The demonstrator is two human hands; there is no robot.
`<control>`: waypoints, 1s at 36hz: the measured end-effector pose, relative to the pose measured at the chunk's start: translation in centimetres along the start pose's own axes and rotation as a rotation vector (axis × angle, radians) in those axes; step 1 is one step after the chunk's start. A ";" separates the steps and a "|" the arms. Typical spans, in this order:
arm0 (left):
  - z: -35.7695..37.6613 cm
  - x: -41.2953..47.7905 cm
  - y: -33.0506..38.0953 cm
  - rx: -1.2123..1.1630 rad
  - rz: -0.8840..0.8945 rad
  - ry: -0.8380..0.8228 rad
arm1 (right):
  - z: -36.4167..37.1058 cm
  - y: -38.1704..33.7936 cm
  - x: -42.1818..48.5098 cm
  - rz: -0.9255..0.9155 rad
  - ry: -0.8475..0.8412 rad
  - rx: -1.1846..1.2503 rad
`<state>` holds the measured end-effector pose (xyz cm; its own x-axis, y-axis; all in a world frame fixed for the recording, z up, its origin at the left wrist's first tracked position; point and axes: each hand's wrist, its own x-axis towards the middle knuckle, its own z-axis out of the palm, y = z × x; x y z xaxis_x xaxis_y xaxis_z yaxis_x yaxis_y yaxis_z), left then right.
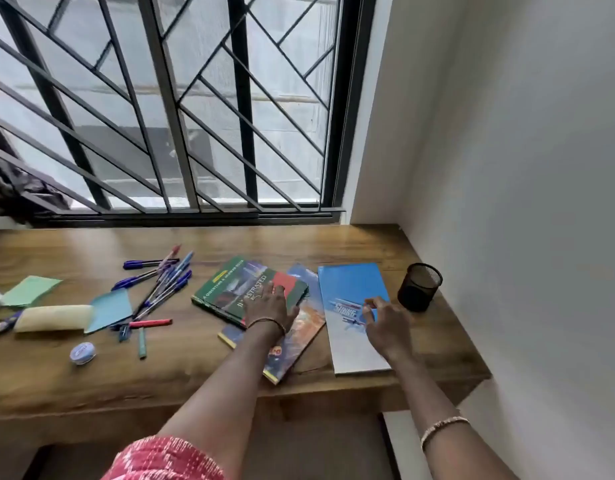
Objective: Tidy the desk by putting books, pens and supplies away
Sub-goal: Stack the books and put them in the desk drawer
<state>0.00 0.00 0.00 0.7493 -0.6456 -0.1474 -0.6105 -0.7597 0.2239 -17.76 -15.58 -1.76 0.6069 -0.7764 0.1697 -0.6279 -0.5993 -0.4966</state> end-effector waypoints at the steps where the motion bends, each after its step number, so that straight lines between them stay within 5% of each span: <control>1: 0.4 0.2 0.1 0.000 -0.023 -0.004 | 0.4 0.5 -0.1 0.011 -0.010 -0.001; 17: 7.5 3.3 -1.3 0.055 0.115 -0.038 | 7.8 3.2 0.9 -0.018 -0.305 -0.169; 26: 8.4 4.8 -3.5 0.115 0.215 0.071 | 7.7 4.4 3.3 -0.011 -0.324 -0.193; 32: 7.9 5.4 -4.8 0.145 0.274 0.093 | 7.8 1.0 3.7 -0.012 -0.042 0.032; 36: 7.4 5.7 -6.6 0.146 0.313 0.154 | 8.7 -3.5 3.5 -0.013 -0.119 0.244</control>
<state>6.43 0.73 -9.43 0.5436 -0.8375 0.0553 -0.8379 -0.5377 0.0938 -9.22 -14.50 -6.81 0.6761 -0.7321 0.0829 -0.4926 -0.5328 -0.6881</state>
